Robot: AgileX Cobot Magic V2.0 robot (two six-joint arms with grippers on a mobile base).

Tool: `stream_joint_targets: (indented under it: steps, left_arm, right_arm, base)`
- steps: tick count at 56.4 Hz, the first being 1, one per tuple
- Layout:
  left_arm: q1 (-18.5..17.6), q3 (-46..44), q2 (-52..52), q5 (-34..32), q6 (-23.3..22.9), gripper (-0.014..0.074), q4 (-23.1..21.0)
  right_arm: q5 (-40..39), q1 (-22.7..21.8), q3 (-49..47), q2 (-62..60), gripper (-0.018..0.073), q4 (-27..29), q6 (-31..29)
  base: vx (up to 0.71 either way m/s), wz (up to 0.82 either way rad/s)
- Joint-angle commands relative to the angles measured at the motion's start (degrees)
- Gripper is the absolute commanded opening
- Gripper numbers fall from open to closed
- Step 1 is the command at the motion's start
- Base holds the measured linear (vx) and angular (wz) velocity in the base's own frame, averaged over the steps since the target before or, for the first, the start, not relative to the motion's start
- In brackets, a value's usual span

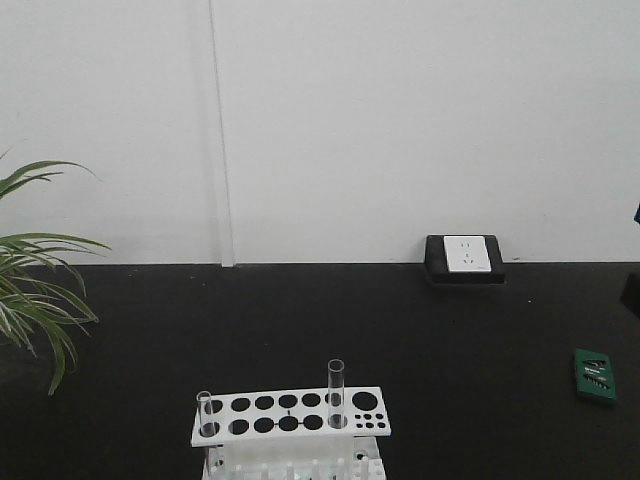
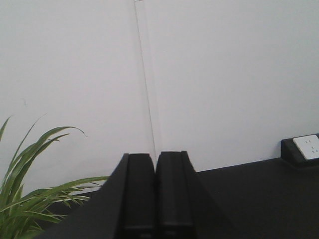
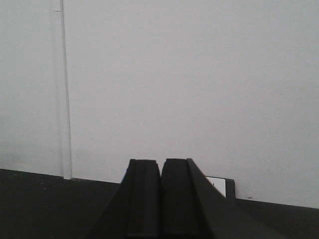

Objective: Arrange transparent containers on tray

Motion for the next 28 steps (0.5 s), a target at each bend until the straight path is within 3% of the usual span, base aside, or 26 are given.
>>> stream_joint_targets:
  steps: [1,12,19,28]
  left_arm:
    - [0.0,-2.2,-0.5,-5.4,-0.1,0.0188,-0.5]
    - [0.0,-2.2,-0.5,-5.1,-0.1,0.0472,-0.5]
    - [0.0,-2.2,-0.5,-5.2,-0.1,0.0587,-0.5]
    - [0.0,-2.1,1.0,-4.4,-0.2,0.0615,-1.6]
  right_arm:
    - [-4.6,-0.3,-2.1,-0.5,0.0172,-0.1,-0.6]
    - [-3.5,-0.3,-2.1,-0.5,0.0529,-0.1,-0.6]
    - [-5.2,-0.3,-2.1,-0.5,0.0717,-0.1,-0.6]
    - [-6.1,-0.3,-2.1,-0.5,0.0726,-0.1,-0.6]
  base:
    - [0.0,0.0]
    - [0.0,0.0]
    - [0.0,0.0]
    - [0.0,0.0]
